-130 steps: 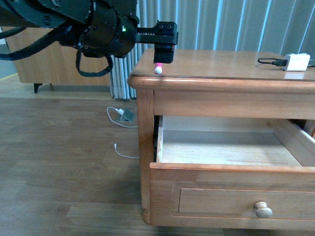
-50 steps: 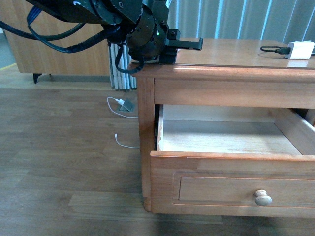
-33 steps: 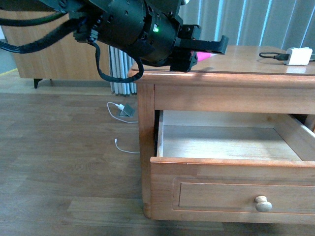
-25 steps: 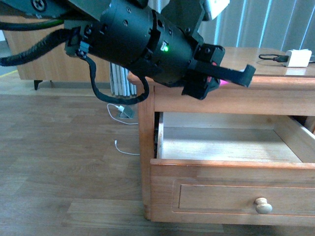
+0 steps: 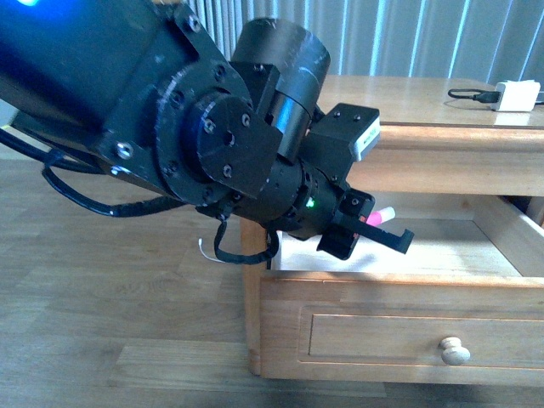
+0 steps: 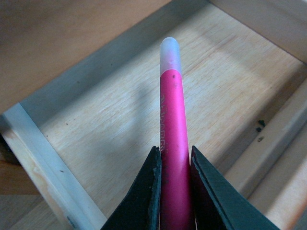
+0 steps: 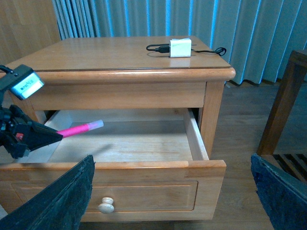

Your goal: Place pink marker in drawer with both arms

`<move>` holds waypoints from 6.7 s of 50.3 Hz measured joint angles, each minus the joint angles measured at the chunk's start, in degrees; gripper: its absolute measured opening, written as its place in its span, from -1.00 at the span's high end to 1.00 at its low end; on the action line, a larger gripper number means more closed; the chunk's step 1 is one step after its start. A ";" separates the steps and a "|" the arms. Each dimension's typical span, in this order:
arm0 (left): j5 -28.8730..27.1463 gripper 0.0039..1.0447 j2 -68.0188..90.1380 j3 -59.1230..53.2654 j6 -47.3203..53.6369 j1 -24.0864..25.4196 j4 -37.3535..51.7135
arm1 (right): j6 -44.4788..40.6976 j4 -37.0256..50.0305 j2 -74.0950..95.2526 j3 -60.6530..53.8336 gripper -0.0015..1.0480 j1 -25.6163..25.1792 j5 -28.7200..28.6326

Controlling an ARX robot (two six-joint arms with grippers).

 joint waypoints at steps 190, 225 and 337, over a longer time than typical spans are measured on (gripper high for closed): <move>-8.48 -0.88 -120.39 -77.88 -8.87 30.77 -9.77 | 3.78 -8.20 34.29 12.41 -0.84 4.35 -4.94; -8.48 -0.89 -120.39 -77.88 -8.87 30.77 -9.77 | 5.51 6.29 83.65 37.42 -0.84 7.87 3.08; -8.48 -0.89 -120.39 -77.88 -8.87 30.77 -9.79 | 12.04 0.48 38.14 16.06 -0.84 1.66 -7.98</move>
